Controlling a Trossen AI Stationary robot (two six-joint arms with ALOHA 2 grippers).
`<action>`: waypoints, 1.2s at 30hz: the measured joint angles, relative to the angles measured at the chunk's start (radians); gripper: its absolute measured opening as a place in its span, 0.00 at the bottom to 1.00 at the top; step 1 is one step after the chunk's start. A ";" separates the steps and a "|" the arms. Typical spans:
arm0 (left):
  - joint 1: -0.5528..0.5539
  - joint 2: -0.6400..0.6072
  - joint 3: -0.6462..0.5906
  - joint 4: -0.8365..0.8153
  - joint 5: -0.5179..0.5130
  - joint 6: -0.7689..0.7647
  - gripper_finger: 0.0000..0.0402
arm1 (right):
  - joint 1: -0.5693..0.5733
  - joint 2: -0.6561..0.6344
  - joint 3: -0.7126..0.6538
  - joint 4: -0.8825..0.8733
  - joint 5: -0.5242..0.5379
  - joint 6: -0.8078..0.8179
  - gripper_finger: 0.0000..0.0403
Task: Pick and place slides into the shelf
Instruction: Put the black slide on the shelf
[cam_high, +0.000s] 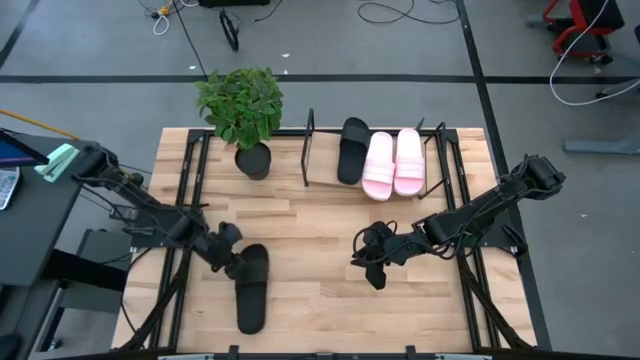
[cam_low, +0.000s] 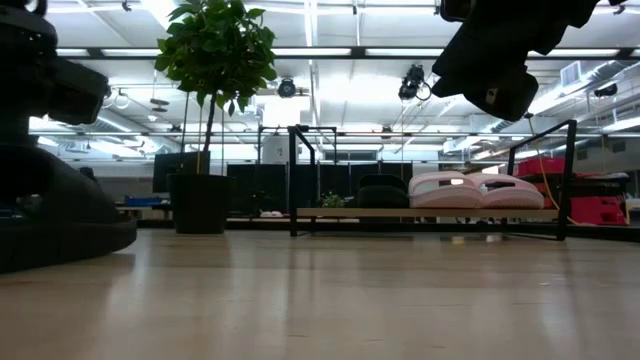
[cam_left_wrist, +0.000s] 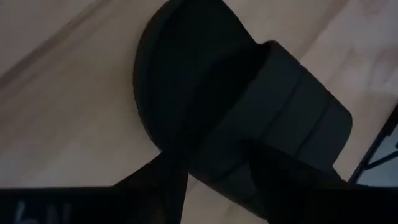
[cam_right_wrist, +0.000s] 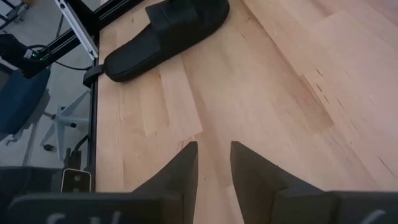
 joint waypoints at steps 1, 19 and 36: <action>0.012 0.000 0.000 0.005 0.015 0.019 0.43 | 0.000 0.000 0.000 0.000 0.000 0.000 0.25; 0.071 0.039 -0.082 0.176 0.088 0.109 0.13 | 0.000 0.000 0.000 0.000 0.042 -0.009 0.25; 0.071 -0.029 -0.025 0.192 0.104 0.093 0.02 | 0.000 0.000 0.000 -0.005 0.070 -0.012 0.25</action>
